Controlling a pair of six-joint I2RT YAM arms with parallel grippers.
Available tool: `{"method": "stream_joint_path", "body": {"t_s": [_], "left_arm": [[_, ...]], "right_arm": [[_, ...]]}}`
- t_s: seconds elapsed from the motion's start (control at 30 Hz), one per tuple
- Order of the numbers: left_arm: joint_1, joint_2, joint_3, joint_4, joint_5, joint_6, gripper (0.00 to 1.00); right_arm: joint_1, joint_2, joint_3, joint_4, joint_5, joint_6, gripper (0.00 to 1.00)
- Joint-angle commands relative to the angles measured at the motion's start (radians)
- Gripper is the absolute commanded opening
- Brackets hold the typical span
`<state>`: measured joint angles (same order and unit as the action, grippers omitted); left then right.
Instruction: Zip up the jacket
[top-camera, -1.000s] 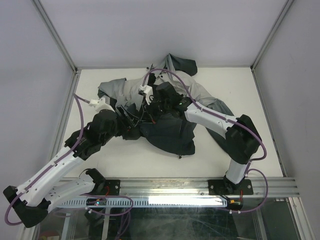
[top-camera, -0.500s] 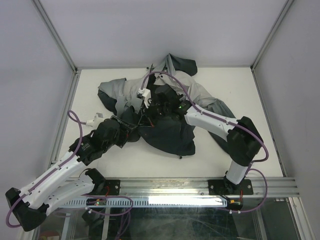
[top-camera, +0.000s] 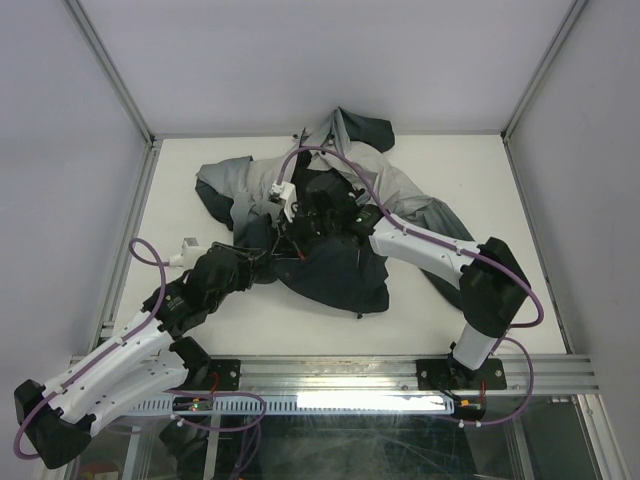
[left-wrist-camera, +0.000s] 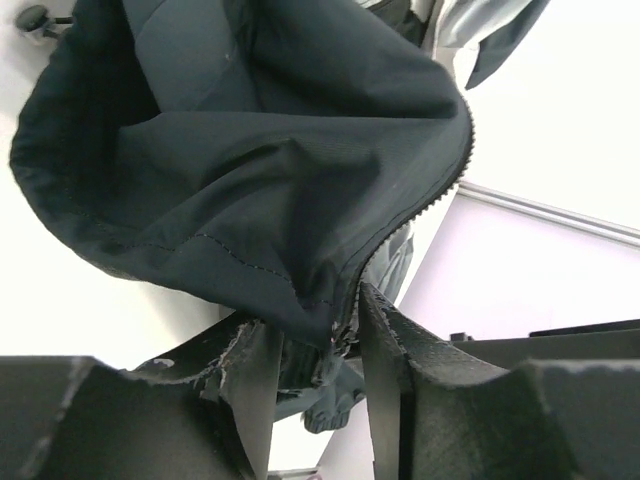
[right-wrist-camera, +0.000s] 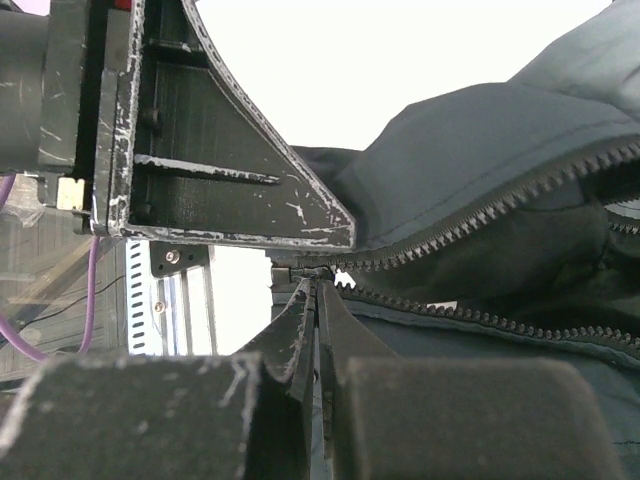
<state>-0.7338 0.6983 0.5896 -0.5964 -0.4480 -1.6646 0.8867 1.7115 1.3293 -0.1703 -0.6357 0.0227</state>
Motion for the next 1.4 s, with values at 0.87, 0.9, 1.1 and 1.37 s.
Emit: {"method": "stream_joint_path", "body": {"t_s": [0.87,0.9,1.1,1.37], "left_arm": [[-0.004,-0.056,0.113,0.071,0.068,0.528,0.00],[-0.005,-0.060,0.112,0.064,0.074,0.537,0.00],[-0.005,-0.080,0.111,0.056,0.053,0.548,0.00],[-0.005,-0.079,0.095,0.123,0.059,0.571,0.00]], "right_arm": [[-0.061,0.084,0.242,-0.301,0.377,-0.054,0.00],[-0.066,0.081,0.230,-0.298,0.382,-0.051,0.00],[-0.048,0.036,0.195,-0.242,0.241,-0.080,0.00],[0.019,-0.014,0.111,-0.009,-0.062,0.042,0.00]]}}
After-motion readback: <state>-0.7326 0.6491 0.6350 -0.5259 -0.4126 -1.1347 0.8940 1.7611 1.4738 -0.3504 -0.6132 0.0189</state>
